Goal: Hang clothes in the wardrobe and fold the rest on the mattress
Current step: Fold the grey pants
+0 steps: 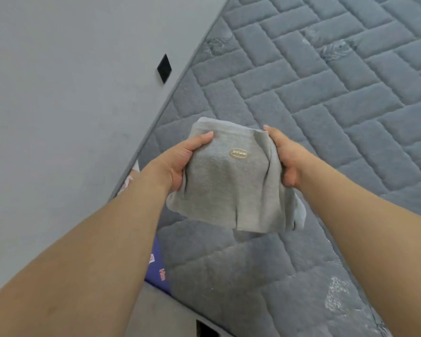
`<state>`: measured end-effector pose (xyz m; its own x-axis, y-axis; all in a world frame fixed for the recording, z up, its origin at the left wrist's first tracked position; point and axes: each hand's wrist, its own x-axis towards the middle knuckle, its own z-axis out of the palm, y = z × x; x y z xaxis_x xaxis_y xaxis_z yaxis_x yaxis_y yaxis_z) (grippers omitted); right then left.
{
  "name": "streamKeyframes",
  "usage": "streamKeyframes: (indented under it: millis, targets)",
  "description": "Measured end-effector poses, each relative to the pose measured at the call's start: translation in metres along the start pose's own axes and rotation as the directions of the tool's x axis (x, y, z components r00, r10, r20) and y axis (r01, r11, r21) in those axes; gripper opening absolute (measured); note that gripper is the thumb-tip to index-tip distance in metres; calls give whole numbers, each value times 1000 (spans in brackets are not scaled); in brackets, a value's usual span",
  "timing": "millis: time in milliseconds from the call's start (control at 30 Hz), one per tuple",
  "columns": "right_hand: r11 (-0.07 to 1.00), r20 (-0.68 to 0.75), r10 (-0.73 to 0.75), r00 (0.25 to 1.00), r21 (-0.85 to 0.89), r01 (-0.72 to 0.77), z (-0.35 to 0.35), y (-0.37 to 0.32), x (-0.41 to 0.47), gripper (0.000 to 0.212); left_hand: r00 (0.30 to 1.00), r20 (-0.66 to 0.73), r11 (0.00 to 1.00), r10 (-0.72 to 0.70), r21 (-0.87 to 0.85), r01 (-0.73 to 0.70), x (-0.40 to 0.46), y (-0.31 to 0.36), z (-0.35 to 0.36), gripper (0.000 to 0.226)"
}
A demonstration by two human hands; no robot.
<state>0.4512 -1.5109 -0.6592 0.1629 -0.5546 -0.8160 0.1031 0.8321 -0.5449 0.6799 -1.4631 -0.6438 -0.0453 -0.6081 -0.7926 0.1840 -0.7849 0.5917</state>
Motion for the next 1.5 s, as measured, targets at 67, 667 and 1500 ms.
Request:
streamKeyframes:
  millis: [67, 667, 1500]
  targets:
    - [1000, 17, 4, 1000, -19, -4, 40, -10, -20, 67, 1000, -28, 1000, 10, -29, -11, -28, 15, -31, 42]
    - [865, 545, 112, 831, -466, 188, 345, 16, -363, 42, 823, -544, 824, 161, -385, -416, -528, -40, -166, 58]
    - [691, 749, 655, -105, -537, 484, 322, 395, -978, 63, -448, -752, 594, -484, 93, -799, -1107, -336, 197, 43]
